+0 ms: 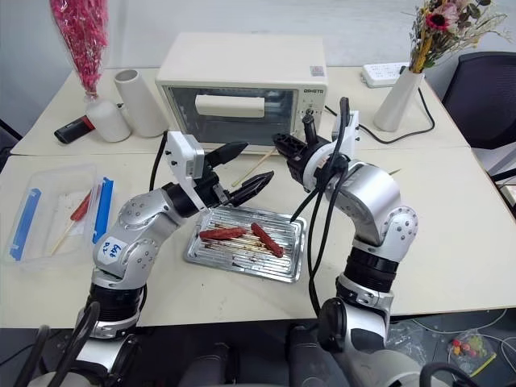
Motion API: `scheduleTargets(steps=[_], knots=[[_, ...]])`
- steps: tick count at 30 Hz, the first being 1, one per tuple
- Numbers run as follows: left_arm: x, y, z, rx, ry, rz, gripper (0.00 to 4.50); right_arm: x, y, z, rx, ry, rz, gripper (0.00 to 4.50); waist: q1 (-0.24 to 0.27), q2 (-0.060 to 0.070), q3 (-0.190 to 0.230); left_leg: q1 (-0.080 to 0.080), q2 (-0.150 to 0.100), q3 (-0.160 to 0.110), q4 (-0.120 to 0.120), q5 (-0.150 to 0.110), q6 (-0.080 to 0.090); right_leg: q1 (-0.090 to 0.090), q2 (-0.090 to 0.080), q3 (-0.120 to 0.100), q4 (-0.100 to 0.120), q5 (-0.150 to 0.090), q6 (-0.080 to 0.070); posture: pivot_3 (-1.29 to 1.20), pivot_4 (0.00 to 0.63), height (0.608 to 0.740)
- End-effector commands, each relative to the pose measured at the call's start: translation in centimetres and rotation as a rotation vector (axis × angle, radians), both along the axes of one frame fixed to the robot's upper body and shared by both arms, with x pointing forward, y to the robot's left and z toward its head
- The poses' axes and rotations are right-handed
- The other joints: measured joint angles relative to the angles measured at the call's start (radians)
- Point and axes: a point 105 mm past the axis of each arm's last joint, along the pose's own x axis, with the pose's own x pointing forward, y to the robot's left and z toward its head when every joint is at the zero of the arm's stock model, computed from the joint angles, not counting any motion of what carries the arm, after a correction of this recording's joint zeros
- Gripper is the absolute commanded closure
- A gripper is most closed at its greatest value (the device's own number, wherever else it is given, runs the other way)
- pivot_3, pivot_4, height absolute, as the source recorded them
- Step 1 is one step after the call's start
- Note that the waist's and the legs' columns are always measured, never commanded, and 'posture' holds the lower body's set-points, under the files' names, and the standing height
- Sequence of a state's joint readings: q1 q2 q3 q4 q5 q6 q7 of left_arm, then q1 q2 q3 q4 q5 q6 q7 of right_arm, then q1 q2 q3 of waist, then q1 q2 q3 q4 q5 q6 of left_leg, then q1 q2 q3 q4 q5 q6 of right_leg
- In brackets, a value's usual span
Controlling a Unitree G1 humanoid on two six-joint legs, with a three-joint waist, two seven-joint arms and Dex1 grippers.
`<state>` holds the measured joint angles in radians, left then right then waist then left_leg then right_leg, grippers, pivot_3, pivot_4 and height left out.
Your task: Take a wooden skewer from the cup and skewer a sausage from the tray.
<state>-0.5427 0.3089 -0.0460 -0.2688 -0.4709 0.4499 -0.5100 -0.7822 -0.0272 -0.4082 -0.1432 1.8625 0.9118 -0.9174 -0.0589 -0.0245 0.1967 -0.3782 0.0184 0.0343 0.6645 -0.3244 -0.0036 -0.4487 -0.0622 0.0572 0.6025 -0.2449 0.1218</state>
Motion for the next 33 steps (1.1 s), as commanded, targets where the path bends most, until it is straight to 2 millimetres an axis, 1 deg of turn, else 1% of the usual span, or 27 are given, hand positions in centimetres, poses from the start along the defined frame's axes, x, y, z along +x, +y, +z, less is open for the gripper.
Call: scheduleTargets(steps=[1, 6, 9, 11, 16, 17, 21, 23, 33], knots=[[-1.1, -0.3, 1.4, -0.021, -0.055, -0.030, 0.00, -0.6, 0.1, 1.5, 0.039, -0.059, 0.025, 4.45, 0.000, 0.000, 0.000, 0.000, 0.000, 0.000, 0.000, 0.000, 0.000, 0.000, 0.000, 0.000, 0.000, 0.000, 0.000, 0.00, 0.150, 0.740], [-0.9, -0.4, 1.0, -0.030, -0.043, -0.020, 0.00, -0.7, 0.0, 1.8, 0.054, -0.061, 0.031, 4.45, 0.001, 0.000, 0.000, 0.000, 0.000, 0.000, 0.000, 0.000, 0.000, 0.000, 0.000, 0.000, 0.000, 0.000, 0.000, 0.00, 0.150, 0.740], [-0.8, -0.5, 1.0, -0.044, -0.039, -0.016, 0.53, -0.7, -0.1, 1.9, 0.059, -0.064, 0.032, 4.50, 0.003, 0.000, 0.000, 0.000, 0.000, 0.000, 0.000, 0.000, 0.000, 0.000, 0.000, 0.000, 0.000, 0.000, 0.000, 0.00, 0.150, 0.740], [-0.7, -0.4, 1.1, -0.047, -0.041, -0.005, 1.05, -0.7, -0.1, 1.9, 0.060, -0.067, 0.030, 4.50, 0.003, 0.000, 0.000, 0.000, 0.000, 0.000, 0.000, 0.000, 0.000, 0.000, 0.000, 0.000, 0.000, 0.000, 0.000, 0.00, 0.150, 0.740], [-0.9, -0.3, 1.3, -0.050, -0.045, -0.003, 2.53, -0.6, -0.3, 2.0, 0.062, -0.075, 0.021, 4.50, 0.003, 0.000, 0.000, 0.000, 0.001, 0.000, 0.000, 0.000, 0.000, 0.000, 0.000, 0.000, -0.001, 0.000, 0.000, 0.00, 0.150, 0.740], [-0.9, -0.3, 1.2, -0.050, -0.045, -0.002, 2.76, -0.6, -0.3, 2.0, 0.063, -0.076, 0.020, 4.50, 0.003, 0.000, 0.000, 0.000, 0.001, 0.000, 0.000, 0.000, 0.000, 0.000, 0.000, 0.000, -0.001, 0.000, 0.000, 0.00, 0.150, 0.740], [-1.0, -0.3, 1.2, -0.052, -0.041, 0.005, 3.98, -0.4, -0.4, 2.0, 0.075, -0.073, 0.015, 4.50, 0.004, 0.000, 0.000, 0.000, 0.001, 0.000, 0.000, 0.000, 0.000, 0.000, 0.000, 0.000, -0.001, 0.000, 0.000, 0.00, 0.150, 0.740], [-1.0, -0.3, 1.1, -0.052, -0.038, 0.007, 4.47, -0.5, -0.3, 2.1, 0.080, -0.076, 0.017, 4.50, 0.003, 0.000, 0.000, 0.000, 0.001, 0.000, 0.000, 0.000, 0.000, 0.000, 0.000, 0.000, -0.001, 0.000, 0.000, 0.00, 0.150, 0.740], [-0.5, 0.1, 0.7, -0.035, -0.022, 0.041, 4.47, -0.7, 0.1, 2.5, 0.081, -0.090, 0.023, 4.50, 0.005, 0.000, 0.000, -0.001, 0.001, 0.000, 0.000, 0.000, 0.000, 0.000, 0.000, 0.000, -0.001, 0.000, 0.000, 0.00, 0.150, 0.740]])
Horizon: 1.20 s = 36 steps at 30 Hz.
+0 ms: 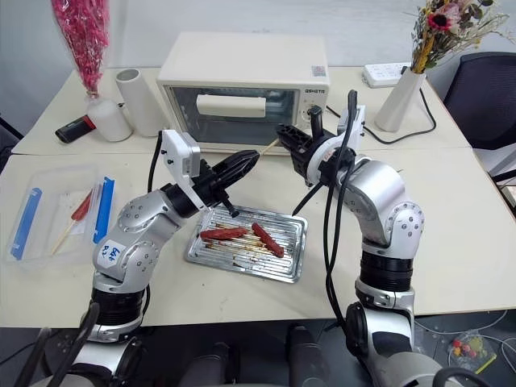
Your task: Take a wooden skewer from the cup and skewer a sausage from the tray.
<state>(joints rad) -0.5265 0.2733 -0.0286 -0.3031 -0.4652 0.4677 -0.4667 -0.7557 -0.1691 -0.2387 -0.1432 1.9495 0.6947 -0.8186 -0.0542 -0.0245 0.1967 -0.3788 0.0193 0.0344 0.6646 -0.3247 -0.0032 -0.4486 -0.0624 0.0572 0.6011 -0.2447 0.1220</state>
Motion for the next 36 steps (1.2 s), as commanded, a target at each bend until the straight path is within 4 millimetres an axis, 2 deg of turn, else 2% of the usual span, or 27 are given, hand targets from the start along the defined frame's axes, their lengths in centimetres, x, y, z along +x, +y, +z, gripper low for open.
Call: scheduleTargets(steps=[1, 3, 8, 14, 17, 20, 22, 27, 30, 33, 36], knots=[[-0.3, 0.2, 0.4, 0.012, -0.025, 0.009, 4.49, -1.0, 0.2, 1.6, 0.025, -0.073, 0.020, 4.23, 0.000, 0.000, 0.000, 0.000, 0.000, 0.000, 0.000, 0.000, 0.000, 0.000, 0.000, 0.000, 0.000, 0.000, 0.000, 0.00, 0.150, 0.740], [-0.2, 0.6, 0.3, 0.018, -0.023, 0.022, 4.50, -1.1, 0.3, 1.7, 0.028, -0.081, 0.028, 3.78, 0.000, 0.000, 0.000, 0.000, 0.000, 0.000, 0.000, 0.000, 0.000, 0.000, 0.000, 0.000, 0.000, 0.000, 0.000, 0.00, 0.150, 0.740], [-0.3, 2.7, 0.2, 0.050, -0.019, 0.063, 4.50, -1.0, 0.1, 2.1, -0.038, -0.121, 0.026, 2.31, -0.002, 0.000, 0.000, 0.000, 0.000, 0.000, 0.000, 0.000, 0.000, 0.000, 0.000, 0.000, 0.000, 0.000, 0.000, 0.00, 0.150, 0.740], [-0.9, 5.6, 0.0, 0.118, -0.014, 0.120, 4.50, -0.1, -1.9, 2.8, -0.185, -0.204, -0.014, 2.31, 0.000, 0.000, 0.000, 0.000, 0.000, 0.000, 0.000, 0.000, 0.000, 0.000, 0.000, 0.000, -0.001, 0.000, 0.000, 0.00, 0.150, 0.740], [-2.1, 7.3, 0.2, 0.174, -0.008, 0.122, 4.50, -0.7, -2.4, 2.5, -0.476, -0.359, 0.011, 2.31, 0.001, 0.000, 0.000, -0.001, 0.001, 0.000, 0.000, 0.000, 0.001, 0.000, -0.001, 0.000, -0.002, 0.000, 0.000, 0.00, 0.150, 0.740], [-3.7, 9.1, 0.5, 0.238, 0.018, 0.098, 4.50, -2.0, -2.0, 0.3, -0.914, -0.564, 0.084, 2.31, 0.001, 0.000, 0.000, -0.005, 0.002, 0.000, 0.000, -0.001, 0.001, -0.004, -0.001, -0.001, -0.004, 0.000, 0.000, 0.00, 0.150, 0.740], [-4.4, 9.7, 0.8, 0.272, 0.031, 0.084, 4.50, -2.6, -1.9, -1.0, -1.088, -0.658, 0.142, 2.31, 0.003, 0.000, 0.000, -0.009, 0.002, 0.000, 0.000, -0.001, 0.001, -0.009, 0.000, -0.001, -0.003, 0.000, 0.000, 0.00, 0.150, 0.740], [-6.4, 11.5, 1.6, 0.354, 0.085, 0.029, 4.50, -5.5, -1.8, -3.4, -1.211, -0.816, 0.351, 2.31, 0.012, 0.000, 0.000, -0.012, 0.001, 0.001, 0.001, -0.001, 0.001, -0.013, 0.001, -0.001, -0.003, 0.000, 0.000, 0.00, 0.150, 0.740], [-7.5, 11.6, 1.6, 0.403, 0.113, -0.010, 4.50, -6.4, -2.5, -4.8, -1.224, -0.805, 0.423, 1.71, 0.017, 0.000, 0.000, -0.012, 0.000, 0.002, 0.001, -0.001, 0.001, -0.012, 0.000, 0.000, -0.003, 0.000, 0.000, 0.00, 0.150, 0.740], [-8.2, 11.5, 1.4, 0.424, 0.136, -0.042, 4.50, -6.9, -2.7, -6.1, -1.278, -0.814, 0.461, 0.78, 0.024, 0.000, 0.000, -0.011, -0.002, 0.002, 0.002, -0.001, 0.002, -0.012, -0.001, 0.001, -0.006, 0.000, 0.000, 0.00, 0.150, 0.740], [-8.6, 11.2, 1.0, 0.436, 0.149, -0.063, 4.50, -7.0, -2.5, -7.4, -1.304, -0.802, 0.473, 0.78, 0.026, 0.000, 0.000, -0.011, -0.002, 0.002, 0.003, -0.001, 0.001, -0.012, -0.001, 0.001, -0.005, 0.000, 0.000, 0.00, 0.150, 0.740]])
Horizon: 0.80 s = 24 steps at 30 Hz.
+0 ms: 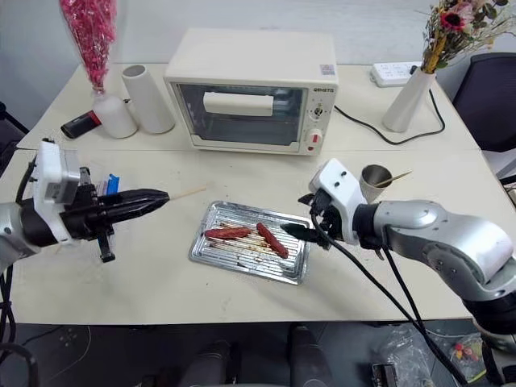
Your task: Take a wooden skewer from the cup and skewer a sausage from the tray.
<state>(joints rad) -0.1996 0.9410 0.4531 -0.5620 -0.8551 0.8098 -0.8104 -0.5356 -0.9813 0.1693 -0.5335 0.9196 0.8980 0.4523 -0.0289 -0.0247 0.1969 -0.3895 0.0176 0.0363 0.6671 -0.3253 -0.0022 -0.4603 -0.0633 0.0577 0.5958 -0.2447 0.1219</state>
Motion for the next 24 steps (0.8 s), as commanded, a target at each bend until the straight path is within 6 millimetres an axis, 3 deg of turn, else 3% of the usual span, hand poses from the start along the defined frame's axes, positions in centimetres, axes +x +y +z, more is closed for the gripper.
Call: scheduleTargets(steps=[1, 11, 24], knots=[[-1.1, -0.6, 0.6, 0.025, -0.026, -0.045, 4.50, -0.3, 0.6, -0.4, -0.051, -0.073, 0.007, 0.78, 0.000, 0.000, 0.000, 0.000, 0.000, 0.000, 0.000, 0.000, 0.000, 0.000, 0.000, 0.000, 0.001, 0.000, 0.000, 0.00, 0.150, 0.740], [-1.9, -0.3, 0.7, 0.071, -0.006, -0.055, 4.50, 0.6, 2.6, -4.5, -0.068, -0.038, -0.074, 0.78, -0.001, -0.001, -0.001, 0.003, -0.003, 0.000, 0.002, 0.002, -0.003, -0.001, 0.002, 0.000, 0.008, 0.000, -0.002, 0.00, 0.150, 0.740], [-1.8, -0.3, 0.9, 0.077, -0.014, -0.040, 4.50, 2.3, 5.4, -6.8, -0.112, -0.045, -0.044, 0.78, -0.005, -0.001, -0.001, 0.003, -0.004, 0.000, 0.009, 0.002, -0.003, 0.000, 0.002, 0.000, 0.014, 0.000, -0.002, 0.00, 0.150, 0.740]])
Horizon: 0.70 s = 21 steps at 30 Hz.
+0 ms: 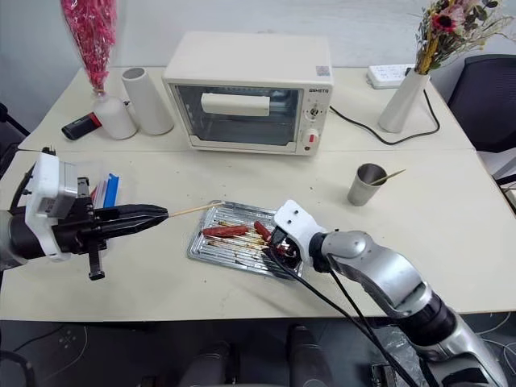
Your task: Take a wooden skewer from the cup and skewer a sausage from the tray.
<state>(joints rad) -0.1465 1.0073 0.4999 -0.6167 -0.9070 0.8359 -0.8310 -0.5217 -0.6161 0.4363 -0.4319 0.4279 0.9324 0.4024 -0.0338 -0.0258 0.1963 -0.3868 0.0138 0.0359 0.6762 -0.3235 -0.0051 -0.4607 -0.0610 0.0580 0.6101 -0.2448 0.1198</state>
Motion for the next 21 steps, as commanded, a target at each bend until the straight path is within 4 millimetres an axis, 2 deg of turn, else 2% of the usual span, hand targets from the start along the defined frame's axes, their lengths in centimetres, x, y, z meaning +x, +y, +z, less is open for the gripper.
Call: scheduleTargets(steps=[1, 3, 8, 19, 21], knots=[[-0.34, -0.16, 0.92, 0.015, -0.041, -0.005, 4.50, 0.47, 0.70, 0.33, 0.002, -0.047, 0.015, 0.94, 0.001, 0.000, 0.000, 0.000, 0.000, 0.000, 0.001, 0.000, 0.000, 0.000, 0.000, 0.000, 0.000, 0.000, 0.000, 0.00, 0.150, 0.740], [-0.33, -0.19, 0.97, 0.016, -0.044, -0.003, 4.50, 0.63, 0.88, 0.14, 0.004, -0.049, 0.013, 1.41, 0.001, 0.000, 0.000, 0.000, 0.000, 0.000, 0.002, 0.000, 0.000, 0.000, 0.000, 0.000, 0.001, 0.000, 0.000, 0.00, 0.150, 0.740], [-0.33, -0.14, 1.09, 0.022, -0.051, 0.003, 4.50, 0.81, 1.11, 0.11, 0.013, -0.050, 0.014, 3.07, 0.001, 0.000, 0.000, 0.000, 0.000, 0.000, 0.003, 0.000, 0.000, 0.001, 0.000, 0.000, 0.002, 0.000, 0.000, 0.00, 0.150, 0.740], [-0.16, -0.15, 1.24, 0.023, -0.063, 0.008, 4.50, 0.87, 1.31, 0.16, 0.023, -0.046, 0.018, 3.07, -0.001, 0.000, 0.000, 0.000, 0.000, 0.000, 0.003, 0.000, 0.000, 0.000, 0.000, 0.000, 0.003, 0.000, 0.000, 0.00, 0.150, 0.740], [-0.13, -0.20, 1.19, 0.022, -0.063, 0.006, 4.50, 0.94, 1.23, 0.27, 0.024, -0.050, 0.018, 3.43, -0.001, 0.000, 0.000, 0.000, 0.000, 0.000, 0.003, 0.000, 0.000, 0.000, 0.000, 0.000, 0.003, 0.000, 0.000, 0.00, 0.150, 0.740]])
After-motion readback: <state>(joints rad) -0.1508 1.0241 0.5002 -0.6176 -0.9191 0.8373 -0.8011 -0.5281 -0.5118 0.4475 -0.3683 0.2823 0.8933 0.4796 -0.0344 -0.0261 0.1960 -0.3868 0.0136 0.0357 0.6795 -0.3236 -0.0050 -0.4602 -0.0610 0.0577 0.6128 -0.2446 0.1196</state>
